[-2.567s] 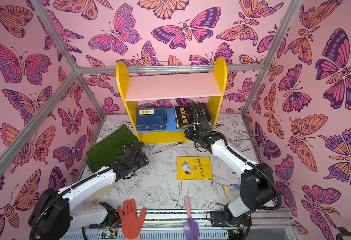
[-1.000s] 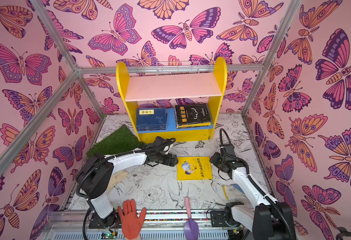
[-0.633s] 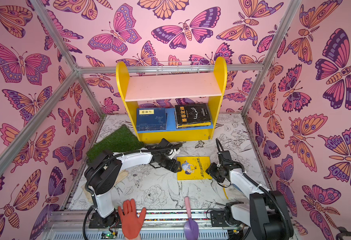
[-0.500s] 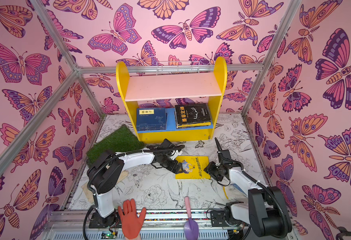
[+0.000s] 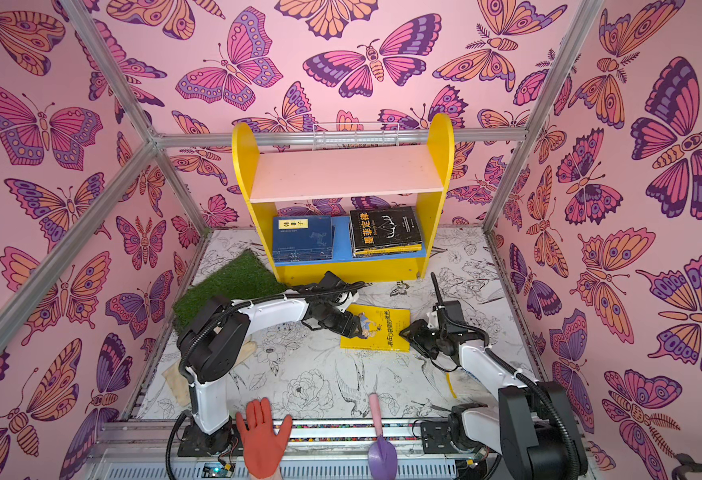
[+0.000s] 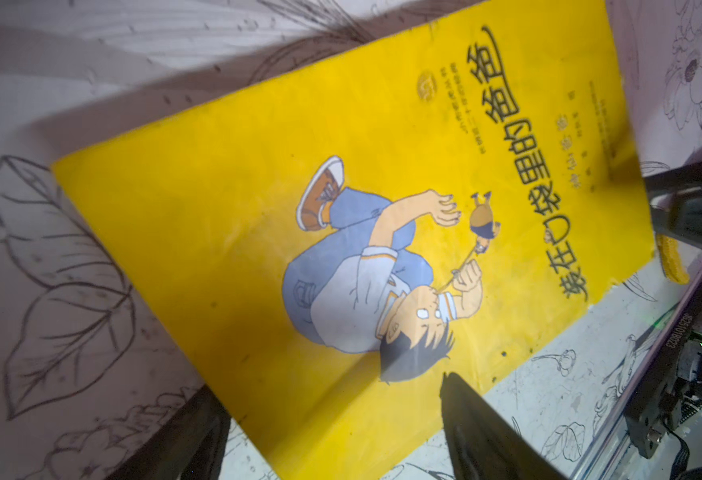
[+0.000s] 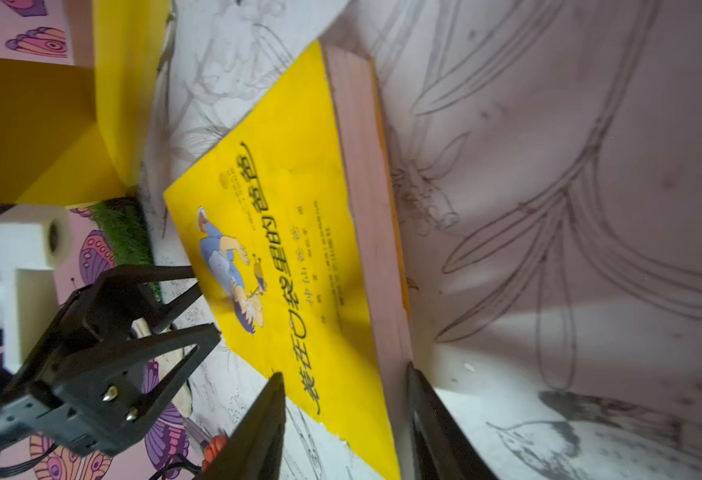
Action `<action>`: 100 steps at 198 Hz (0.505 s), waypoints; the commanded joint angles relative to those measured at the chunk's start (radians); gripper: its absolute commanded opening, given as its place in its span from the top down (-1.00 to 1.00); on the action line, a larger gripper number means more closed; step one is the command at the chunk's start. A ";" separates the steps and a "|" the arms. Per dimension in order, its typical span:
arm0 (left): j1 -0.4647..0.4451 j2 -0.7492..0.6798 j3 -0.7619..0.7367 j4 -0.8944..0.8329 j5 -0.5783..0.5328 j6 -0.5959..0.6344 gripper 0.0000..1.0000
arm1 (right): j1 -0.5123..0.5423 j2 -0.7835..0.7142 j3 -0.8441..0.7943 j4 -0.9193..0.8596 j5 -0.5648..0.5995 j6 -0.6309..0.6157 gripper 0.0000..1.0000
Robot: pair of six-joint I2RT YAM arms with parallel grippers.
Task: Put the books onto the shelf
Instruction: 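Move both grippers to the yellow cartoon book and grip its edges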
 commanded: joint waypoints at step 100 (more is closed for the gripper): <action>0.072 0.015 -0.114 0.088 0.238 -0.050 -0.58 | 0.068 -0.067 0.066 0.090 -0.070 0.014 1.00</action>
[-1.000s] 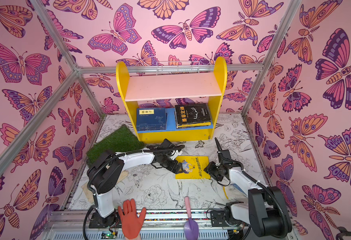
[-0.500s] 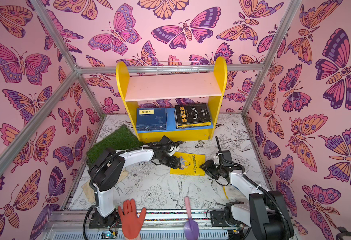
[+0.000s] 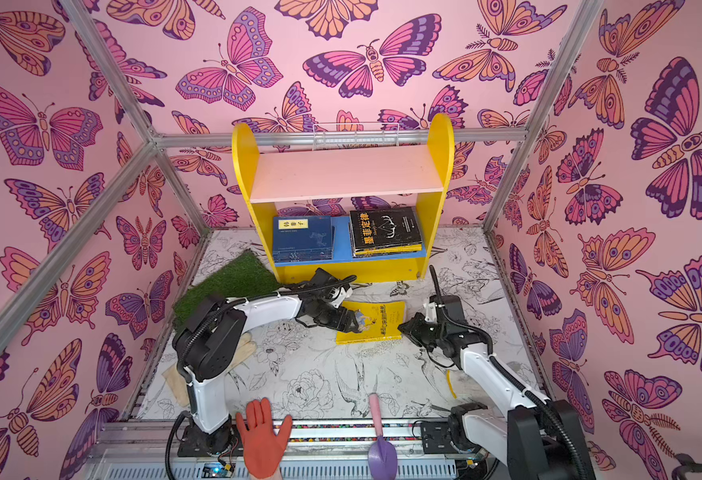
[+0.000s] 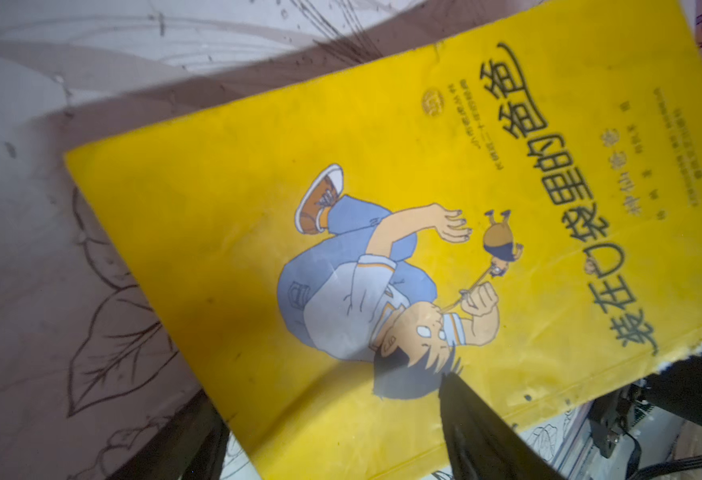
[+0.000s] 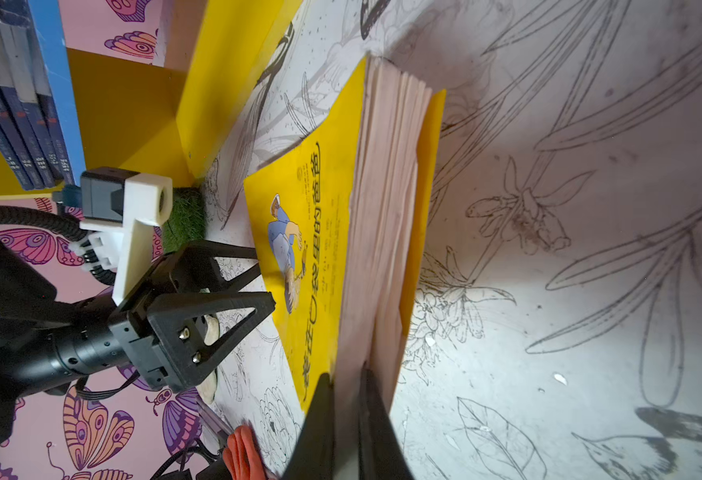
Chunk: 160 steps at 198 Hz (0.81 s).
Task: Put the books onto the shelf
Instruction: 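Move both grippers to the yellow cartoon book and grip its edges, then lift the yellow cartoon book upright with both grippers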
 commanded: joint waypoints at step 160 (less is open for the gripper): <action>0.216 -0.194 -0.304 0.208 0.419 -0.273 -0.80 | 0.031 0.067 0.047 0.383 -0.075 0.285 1.00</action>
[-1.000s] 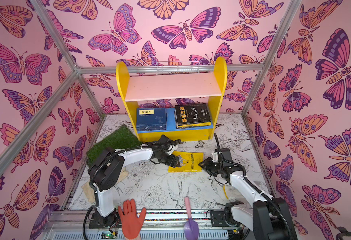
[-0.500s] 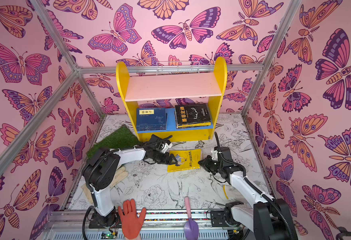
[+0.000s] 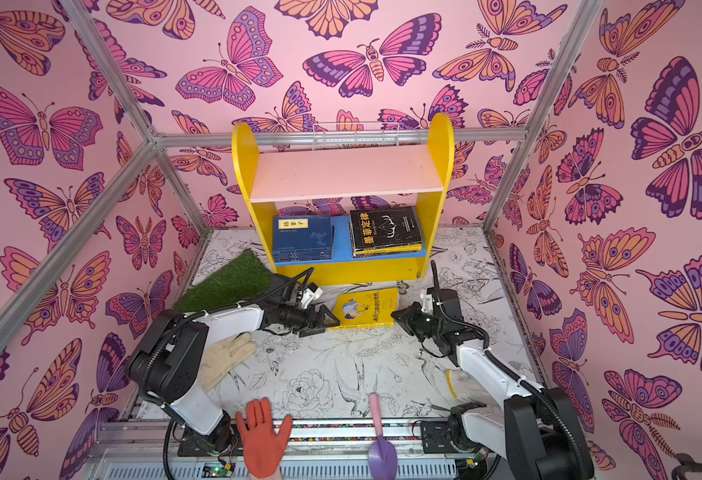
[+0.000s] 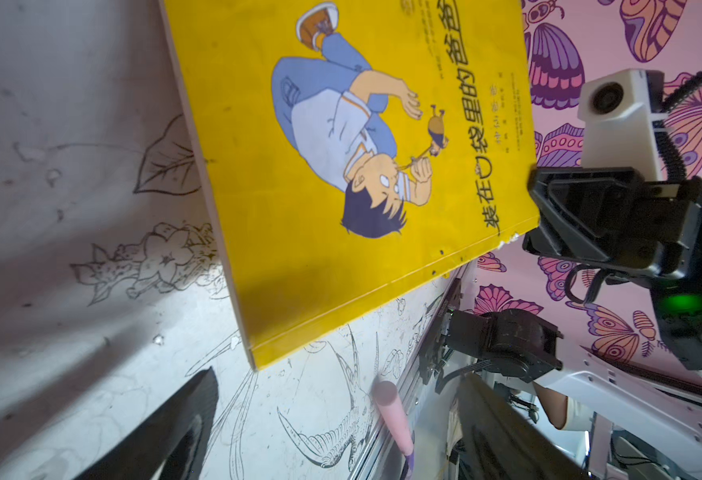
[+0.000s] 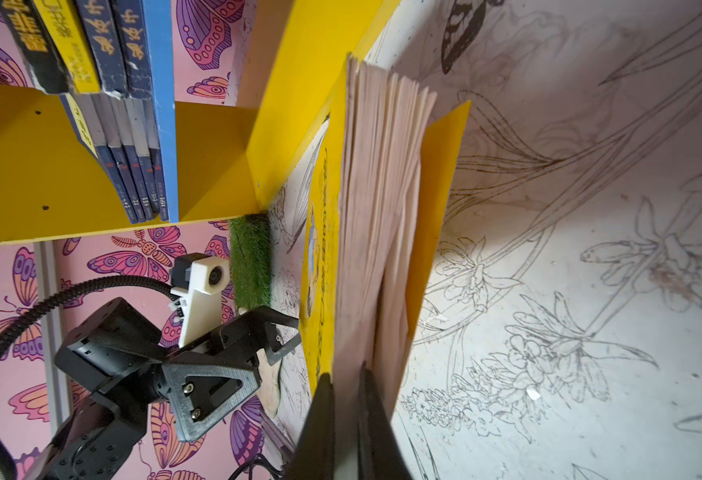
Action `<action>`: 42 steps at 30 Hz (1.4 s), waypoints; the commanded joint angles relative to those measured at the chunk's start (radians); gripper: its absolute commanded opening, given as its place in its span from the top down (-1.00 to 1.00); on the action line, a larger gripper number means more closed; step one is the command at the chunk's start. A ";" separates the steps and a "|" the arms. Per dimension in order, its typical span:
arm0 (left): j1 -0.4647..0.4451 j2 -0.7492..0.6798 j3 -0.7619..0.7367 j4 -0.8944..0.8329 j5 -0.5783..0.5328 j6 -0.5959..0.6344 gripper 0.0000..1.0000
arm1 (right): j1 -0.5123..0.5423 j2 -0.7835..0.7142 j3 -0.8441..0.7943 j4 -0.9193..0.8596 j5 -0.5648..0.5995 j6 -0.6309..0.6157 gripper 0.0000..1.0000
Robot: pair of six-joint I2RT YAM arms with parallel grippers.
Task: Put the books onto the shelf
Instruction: 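Lift the yellow cartoon book upright with both grippers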
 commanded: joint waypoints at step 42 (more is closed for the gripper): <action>-0.111 -0.413 -0.059 0.330 -0.114 -0.119 1.00 | -0.039 -0.136 0.117 -0.310 0.239 -0.091 0.14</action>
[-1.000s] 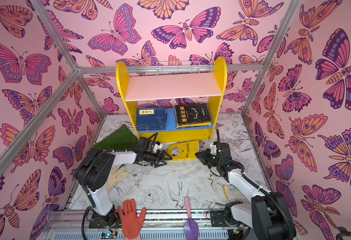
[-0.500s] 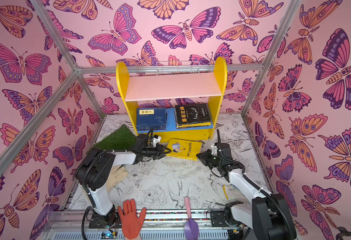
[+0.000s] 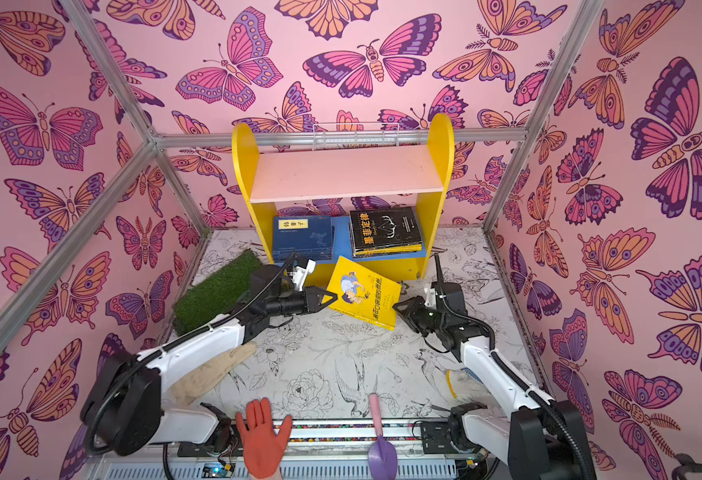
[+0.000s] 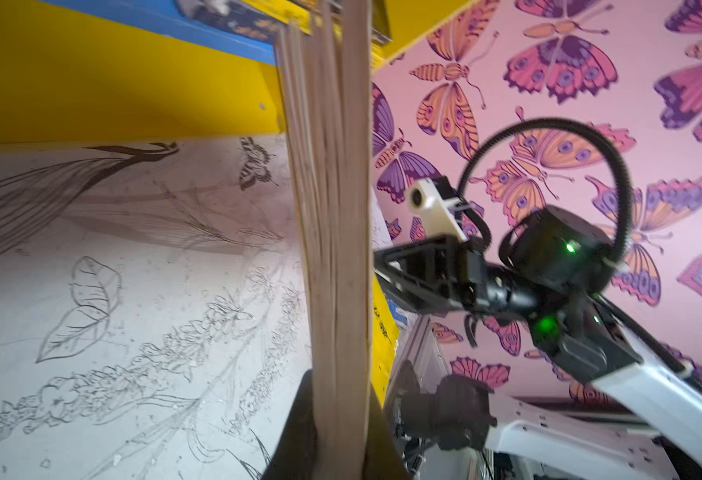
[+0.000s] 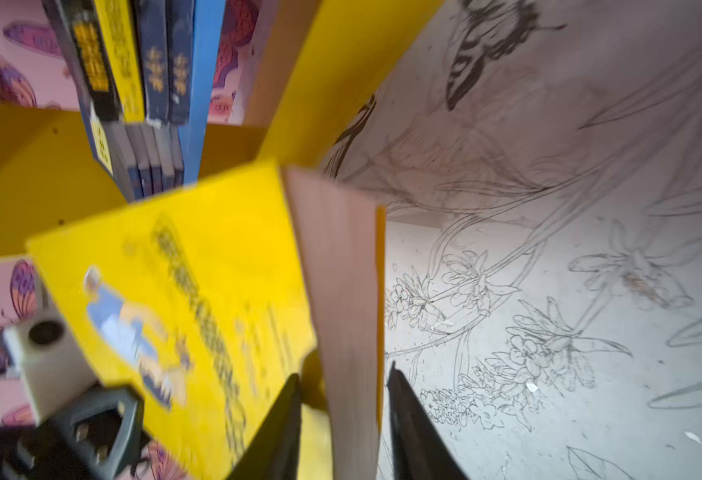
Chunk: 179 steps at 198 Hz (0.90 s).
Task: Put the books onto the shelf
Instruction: 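Lift the yellow cartoon book upright with both grippers, then carry the yellow book onto the shelf with the left gripper while the right withdraws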
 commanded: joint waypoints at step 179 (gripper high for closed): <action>-0.031 0.376 0.391 0.514 -0.306 -0.196 1.00 | -0.061 -0.246 -0.010 -0.256 0.241 -0.102 0.10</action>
